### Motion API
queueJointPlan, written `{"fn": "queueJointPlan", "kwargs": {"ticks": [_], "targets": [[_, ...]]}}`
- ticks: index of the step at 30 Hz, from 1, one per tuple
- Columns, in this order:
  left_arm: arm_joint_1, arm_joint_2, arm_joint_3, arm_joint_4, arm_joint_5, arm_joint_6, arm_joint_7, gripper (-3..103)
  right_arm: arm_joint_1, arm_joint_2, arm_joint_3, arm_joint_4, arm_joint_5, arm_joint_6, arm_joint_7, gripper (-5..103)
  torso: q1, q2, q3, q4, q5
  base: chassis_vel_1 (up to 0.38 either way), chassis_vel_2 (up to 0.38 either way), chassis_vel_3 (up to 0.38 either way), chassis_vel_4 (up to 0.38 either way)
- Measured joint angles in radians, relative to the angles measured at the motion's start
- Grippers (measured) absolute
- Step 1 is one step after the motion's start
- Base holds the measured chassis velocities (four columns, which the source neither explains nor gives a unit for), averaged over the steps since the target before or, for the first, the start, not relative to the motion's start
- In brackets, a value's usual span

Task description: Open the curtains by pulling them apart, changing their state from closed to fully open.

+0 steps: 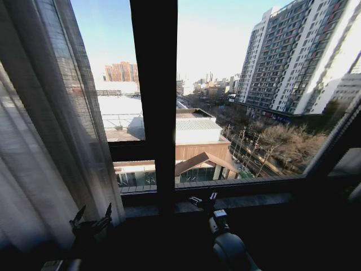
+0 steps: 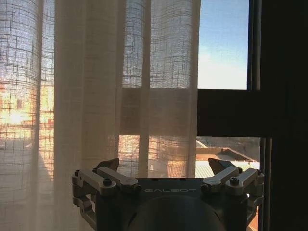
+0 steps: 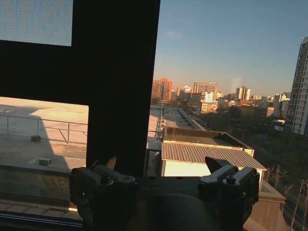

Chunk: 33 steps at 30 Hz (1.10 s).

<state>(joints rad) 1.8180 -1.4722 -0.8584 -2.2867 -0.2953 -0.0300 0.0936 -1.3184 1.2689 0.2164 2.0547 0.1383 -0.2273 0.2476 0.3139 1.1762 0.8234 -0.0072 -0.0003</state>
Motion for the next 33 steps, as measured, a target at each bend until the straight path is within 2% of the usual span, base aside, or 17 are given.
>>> {"fn": "queueJointPlan", "kwargs": {"ticks": [4, 8, 16, 21, 24, 25, 28, 29, 33], "targets": [[-0.005, -0.002, 0.005, 0.0, 0.014, 0.001, 0.0, 100, 0.001, -0.002, 0.0, -0.012, 0.0, 0.036, 0.002, 100, 0.001, 0.0, 0.0, -0.0004, 0.0012, 0.349, 0.341, -0.344, -0.335], [-0.009, -0.003, 0.011, 0.004, 0.02, 0.005, 0.0, 100, 0.003, -0.002, 0.0, -0.012, 0.002, 0.038, 0.005, 100, 0.0, 0.0, 0.0, -0.0006, -0.0002, 0.17, 0.217, -0.212, -0.222], [-0.033, 0.006, 0.019, 0.004, 0.02, 0.038, -0.003, 100, 0.008, -0.001, 0.0, -0.018, 0.003, 0.038, 0.006, 100, 0.0, 0.0, 0.0, -0.0003, 0.0009, 0.066, 0.032, -0.039, -0.046], [-0.089, 0.041, 0.046, 0.019, 0.04, 0.073, -0.002, 100, 0.016, 0.0, -0.002, -0.026, 0.003, 0.037, 0.007, 100, 0.0, 0.0, 0.0, -0.0007, 0.001, -0.007, -0.044, 0.034, 0.043], [-0.16, 0.092, 0.066, 0.049, 0.04, 0.123, -0.011, 100, 0.026, 0.005, 0.0, -0.035, 0.005, 0.037, 0.008, 100, 0.0, 0.0, 0.0, -0.0003, 0.0004, 0.002, -0.003, 0.009, 0.018], [-0.16, 0.092, 0.066, 0.049, 0.04, 0.123, -0.011, 100, 0.026, 0.005, 0.0, -0.035, 0.005, 0.037, 0.008, 100, 0.0, 0.0, 0.0, -0.0003, 0.0004, 0.0, 0.0, 0.0, 0.0], [-0.249, 0.155, 0.099, 0.082, 0.012, 0.195, -0.06, 100, 0.047, -0.013, 0.016, -0.036, 0.018, 0.037, 0.016, 100, 0.0, 0.0, 0.0, -0.0004, -0.0001, 0.0, 0.0, 0.0, 0.0], [-0.249, 0.155, 0.099, 0.082, 0.012, 0.195, -0.06, 100, 0.047, -0.013, 0.016, -0.036, 0.018, 0.037, 0.016, 100, 0.0, 0.0, 0.0, -0.0004, -0.0001, 0.0, 0.0, 0.0, 0.0], [-0.337, 0.209, 0.143, 0.116, -0.018, 0.252, -0.081, 100, 0.057, -0.035, 0.04, -0.028, 0.043, 0.035, 0.034, 100, 0.0, 0.0, 0.0, -0.0005, 0.0009, 0.0, 0.0, 0.0, 0.0]]}}
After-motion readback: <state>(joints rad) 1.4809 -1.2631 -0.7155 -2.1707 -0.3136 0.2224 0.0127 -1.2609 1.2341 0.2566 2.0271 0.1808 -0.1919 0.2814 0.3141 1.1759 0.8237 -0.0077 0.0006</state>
